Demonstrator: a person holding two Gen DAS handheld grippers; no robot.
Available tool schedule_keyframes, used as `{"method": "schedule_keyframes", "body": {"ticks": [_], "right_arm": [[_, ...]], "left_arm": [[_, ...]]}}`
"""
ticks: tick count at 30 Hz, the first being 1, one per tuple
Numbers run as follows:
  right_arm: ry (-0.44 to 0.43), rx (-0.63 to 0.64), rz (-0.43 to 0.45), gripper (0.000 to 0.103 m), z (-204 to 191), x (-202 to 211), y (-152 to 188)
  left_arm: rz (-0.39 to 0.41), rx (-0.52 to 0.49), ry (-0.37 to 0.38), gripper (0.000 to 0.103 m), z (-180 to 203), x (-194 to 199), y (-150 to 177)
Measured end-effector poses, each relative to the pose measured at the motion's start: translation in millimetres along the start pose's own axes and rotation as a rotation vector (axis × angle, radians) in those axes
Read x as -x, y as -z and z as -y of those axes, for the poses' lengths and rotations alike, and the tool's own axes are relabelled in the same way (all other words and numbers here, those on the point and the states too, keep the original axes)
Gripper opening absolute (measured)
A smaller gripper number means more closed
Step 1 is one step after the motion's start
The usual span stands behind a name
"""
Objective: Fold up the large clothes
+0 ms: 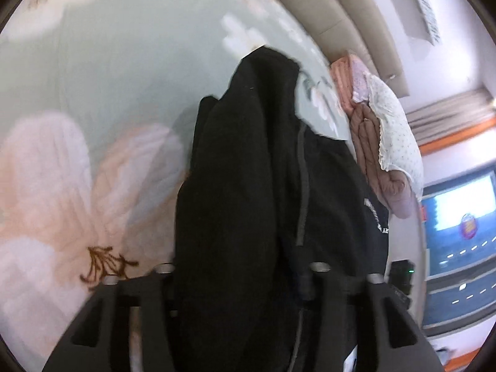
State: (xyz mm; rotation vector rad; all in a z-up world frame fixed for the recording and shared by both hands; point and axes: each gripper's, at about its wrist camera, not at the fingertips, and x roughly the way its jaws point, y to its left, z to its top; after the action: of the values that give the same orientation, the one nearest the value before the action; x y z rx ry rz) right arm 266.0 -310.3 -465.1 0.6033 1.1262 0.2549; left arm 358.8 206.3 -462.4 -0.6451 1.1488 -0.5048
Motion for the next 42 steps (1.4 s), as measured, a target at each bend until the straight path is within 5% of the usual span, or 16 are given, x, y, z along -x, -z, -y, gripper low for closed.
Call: {"method": "schedule_keyframes", "body": {"ticks": [5,14,21,26,31,35,38,42], "right_arm": [[0.045,0.096,0.086,0.038,-47,47,19],[0.075,0.187,0.095,0.034,-130,113,112],[0.113,0.126,-0.005,0.034,-158,109,203],[0.173,0.075,-0.075,0.035,-143,79,251],[0.146,-0.092,-0.055,0.048,-104,73,267],[0.152,-0.199,-0.058,0.053,-85,84,279],[0.203,-0.205,-0.070,0.062,-92,110,294],[0.373,-0.119,-0.047,0.070,-105,140,292]], "left_arm": [[0.074,-0.034,0.065,0.025,32,53,17],[0.081,-0.114,0.103,0.023,54,159,74],[0.005,-0.119,0.065,0.023,32,223,148],[-0.077,-0.045,0.020,0.023,-16,218,194],[-0.081,0.140,-0.006,0.030,-97,199,208],[-0.108,0.227,0.059,0.034,-129,190,205],[-0.114,0.162,0.010,0.034,-115,209,200],[-0.078,-0.051,-0.178,0.033,-71,248,198]]}}
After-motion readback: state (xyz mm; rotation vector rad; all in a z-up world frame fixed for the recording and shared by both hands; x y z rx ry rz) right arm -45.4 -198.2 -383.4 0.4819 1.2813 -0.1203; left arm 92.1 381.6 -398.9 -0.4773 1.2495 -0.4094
